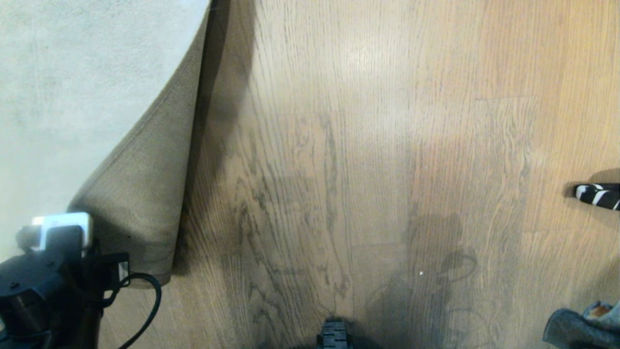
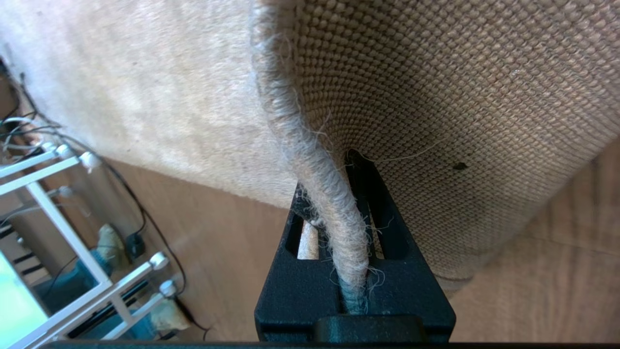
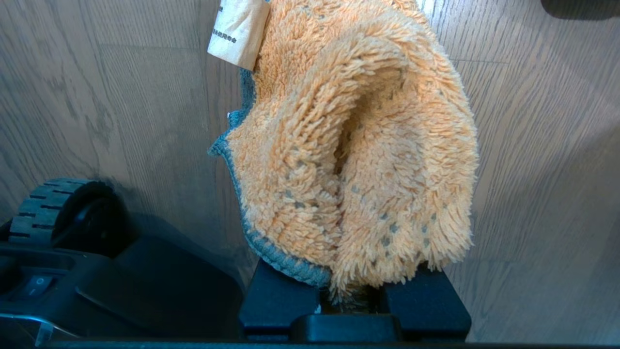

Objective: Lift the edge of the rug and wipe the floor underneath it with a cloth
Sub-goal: Lay down the carpet

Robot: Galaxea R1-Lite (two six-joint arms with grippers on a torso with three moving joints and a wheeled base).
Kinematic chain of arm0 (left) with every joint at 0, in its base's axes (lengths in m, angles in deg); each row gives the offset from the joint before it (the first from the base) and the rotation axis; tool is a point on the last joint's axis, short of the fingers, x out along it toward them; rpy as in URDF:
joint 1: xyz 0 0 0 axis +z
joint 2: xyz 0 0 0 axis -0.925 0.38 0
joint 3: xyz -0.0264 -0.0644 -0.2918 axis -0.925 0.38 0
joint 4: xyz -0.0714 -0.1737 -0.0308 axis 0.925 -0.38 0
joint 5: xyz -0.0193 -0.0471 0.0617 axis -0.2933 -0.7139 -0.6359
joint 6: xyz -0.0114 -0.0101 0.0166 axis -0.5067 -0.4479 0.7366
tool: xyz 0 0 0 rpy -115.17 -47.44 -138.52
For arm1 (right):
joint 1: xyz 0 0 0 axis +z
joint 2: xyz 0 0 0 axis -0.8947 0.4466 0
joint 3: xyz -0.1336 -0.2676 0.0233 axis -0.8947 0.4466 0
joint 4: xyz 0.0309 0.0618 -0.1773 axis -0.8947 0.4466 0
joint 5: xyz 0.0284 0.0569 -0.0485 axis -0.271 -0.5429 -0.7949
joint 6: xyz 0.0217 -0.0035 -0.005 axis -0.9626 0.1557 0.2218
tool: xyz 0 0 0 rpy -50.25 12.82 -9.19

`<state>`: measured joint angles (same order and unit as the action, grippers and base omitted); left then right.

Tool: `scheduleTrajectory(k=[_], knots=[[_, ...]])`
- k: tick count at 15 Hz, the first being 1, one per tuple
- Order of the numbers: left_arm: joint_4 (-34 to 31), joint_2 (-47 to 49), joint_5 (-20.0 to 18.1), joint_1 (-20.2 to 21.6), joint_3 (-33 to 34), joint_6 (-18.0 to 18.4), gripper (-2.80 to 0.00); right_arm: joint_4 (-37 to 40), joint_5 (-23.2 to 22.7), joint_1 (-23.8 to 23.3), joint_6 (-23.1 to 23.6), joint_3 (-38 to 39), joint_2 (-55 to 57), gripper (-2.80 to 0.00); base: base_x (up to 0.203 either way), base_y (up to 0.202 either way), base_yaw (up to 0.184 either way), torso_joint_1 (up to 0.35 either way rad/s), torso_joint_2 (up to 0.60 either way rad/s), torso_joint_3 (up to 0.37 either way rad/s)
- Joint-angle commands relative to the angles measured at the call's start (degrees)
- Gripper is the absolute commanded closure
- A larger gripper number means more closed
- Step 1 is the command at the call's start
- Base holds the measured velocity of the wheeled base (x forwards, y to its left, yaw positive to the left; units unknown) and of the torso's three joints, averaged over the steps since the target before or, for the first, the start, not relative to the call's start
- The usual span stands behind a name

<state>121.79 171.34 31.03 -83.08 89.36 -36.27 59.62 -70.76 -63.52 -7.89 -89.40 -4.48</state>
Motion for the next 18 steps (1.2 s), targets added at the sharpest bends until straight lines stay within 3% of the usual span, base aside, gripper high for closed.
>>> scheduleTrajectory(k=[1, 12, 16, 18], knots=[[0.53, 0.08, 0.38, -1.82, 0.00, -0.21, 0.00, 0.10, 0.08, -0.04, -1.16, 0.02, 0.02, 0.00, 0.000, 0.000, 0.000, 0.000, 0.00, 0.000], [0.71, -0.06, 1.04, -1.99, 0.00, -0.47, 0.00, 0.02, 0.12, -0.04, -2.30, 0.02, 0.02, 0.00, 0.000, 0.000, 0.000, 0.000, 0.00, 0.000], [0.80, -0.10, 1.09, -3.84, 0.00, -1.28, 0.00, 0.02, 0.17, -0.04, -2.30, 0.02, 0.02, 0.00, 0.000, 0.000, 0.000, 0.000, 0.00, 0.000], [0.80, -0.17, 0.83, -4.23, 0.00, -3.53, 0.00, 0.02, 0.19, 0.03, -2.30, 0.02, 0.02, 0.00, 0.000, 0.000, 0.000, 0.000, 0.00, 0.000]])
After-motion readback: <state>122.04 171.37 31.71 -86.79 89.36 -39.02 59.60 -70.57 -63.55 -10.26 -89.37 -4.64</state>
